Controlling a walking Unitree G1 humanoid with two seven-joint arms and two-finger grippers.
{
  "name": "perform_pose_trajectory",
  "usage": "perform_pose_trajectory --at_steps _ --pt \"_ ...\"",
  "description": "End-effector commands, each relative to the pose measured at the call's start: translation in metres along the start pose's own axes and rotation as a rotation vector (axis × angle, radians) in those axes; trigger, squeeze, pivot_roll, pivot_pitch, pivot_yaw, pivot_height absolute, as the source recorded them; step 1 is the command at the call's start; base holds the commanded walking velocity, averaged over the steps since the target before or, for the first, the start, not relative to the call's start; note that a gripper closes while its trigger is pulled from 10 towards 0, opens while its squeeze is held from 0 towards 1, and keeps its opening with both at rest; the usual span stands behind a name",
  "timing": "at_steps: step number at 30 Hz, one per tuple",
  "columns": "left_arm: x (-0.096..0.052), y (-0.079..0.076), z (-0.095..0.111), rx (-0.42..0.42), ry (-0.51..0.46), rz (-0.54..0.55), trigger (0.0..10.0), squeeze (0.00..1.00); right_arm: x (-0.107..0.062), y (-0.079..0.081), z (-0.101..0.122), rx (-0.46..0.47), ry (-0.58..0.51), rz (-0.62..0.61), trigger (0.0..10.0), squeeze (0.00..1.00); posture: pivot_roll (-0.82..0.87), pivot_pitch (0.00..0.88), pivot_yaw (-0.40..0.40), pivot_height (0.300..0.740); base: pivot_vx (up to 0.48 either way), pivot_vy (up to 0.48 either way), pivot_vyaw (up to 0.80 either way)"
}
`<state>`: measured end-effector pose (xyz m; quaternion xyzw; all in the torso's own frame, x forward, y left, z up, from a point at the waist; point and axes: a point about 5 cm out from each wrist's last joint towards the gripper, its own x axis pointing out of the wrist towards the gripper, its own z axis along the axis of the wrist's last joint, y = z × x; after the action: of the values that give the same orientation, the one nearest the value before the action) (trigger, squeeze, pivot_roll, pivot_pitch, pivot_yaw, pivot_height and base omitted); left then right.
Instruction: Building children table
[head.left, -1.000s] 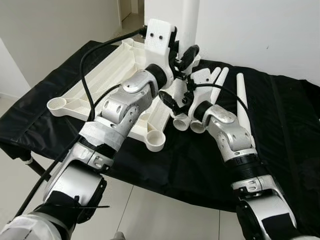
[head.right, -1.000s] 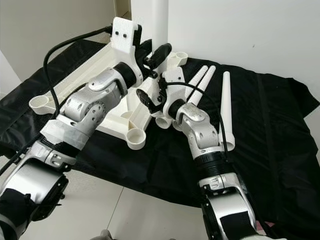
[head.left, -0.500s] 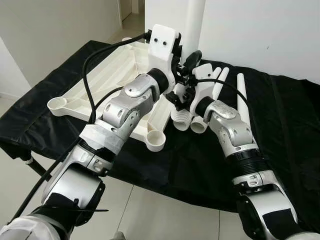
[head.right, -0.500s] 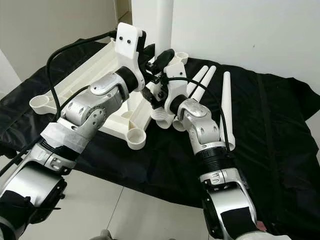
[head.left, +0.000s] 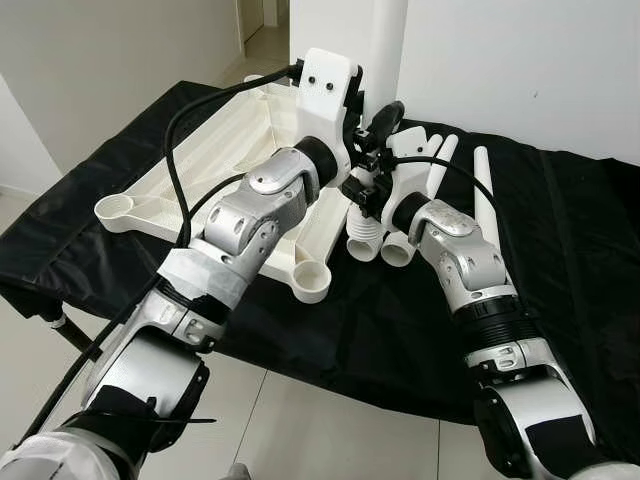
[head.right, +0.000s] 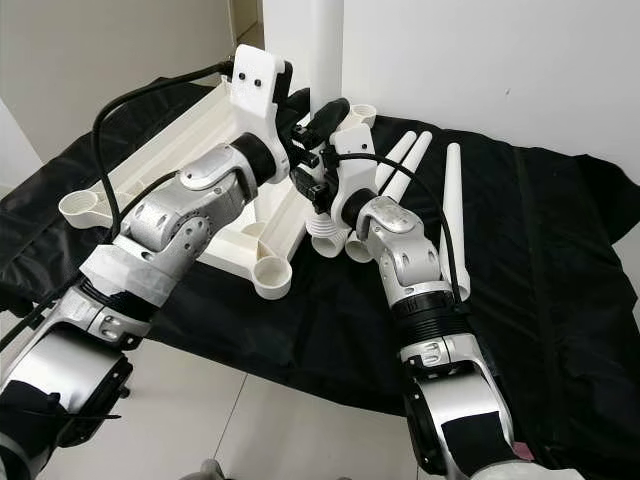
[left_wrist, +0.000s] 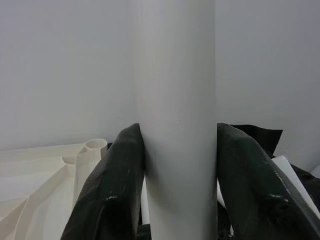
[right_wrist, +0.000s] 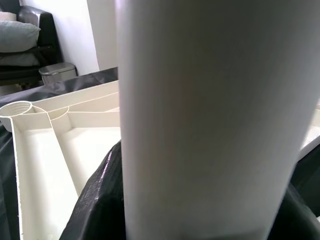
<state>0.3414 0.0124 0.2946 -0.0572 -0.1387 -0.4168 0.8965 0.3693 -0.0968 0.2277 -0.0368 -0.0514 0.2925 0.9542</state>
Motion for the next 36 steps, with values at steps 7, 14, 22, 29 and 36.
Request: perform_pose_trajectory --at_steps 7,14,22,29,36 --pt "-0.006 -0.026 0.016 -0.110 -0.054 -0.463 10.0 1.00 0.002 -0.004 -0.001 0.015 -0.002 -0.060 10.0 0.00 0.00 0.013 -0.011 0.740 0.000 0.000 0.00" --pt "-0.015 -0.016 0.027 -0.190 -0.071 -0.479 10.0 0.00 -0.001 -0.010 0.001 0.078 -0.071 -0.148 10.0 0.00 0.00 0.005 -0.001 0.740 0.000 0.000 0.00" --pt "-0.025 0.005 0.031 -0.217 -0.072 -0.413 10.0 0.00 -0.005 -0.017 0.006 0.109 -0.135 -0.212 10.0 0.00 0.00 0.005 0.009 0.740 0.000 0.000 0.00" --pt "-0.032 0.029 0.026 -0.242 -0.077 -0.217 10.0 0.00 -0.011 -0.025 0.010 0.128 -0.191 -0.285 10.0 0.00 0.00 0.009 0.012 0.740 0.000 0.000 0.00" --pt "-0.047 0.067 0.005 -0.158 -0.022 0.118 10.0 0.00 -0.017 -0.023 0.009 0.103 -0.240 -0.325 10.0 0.00 0.00 0.006 0.009 0.740 0.000 0.000 0.00"
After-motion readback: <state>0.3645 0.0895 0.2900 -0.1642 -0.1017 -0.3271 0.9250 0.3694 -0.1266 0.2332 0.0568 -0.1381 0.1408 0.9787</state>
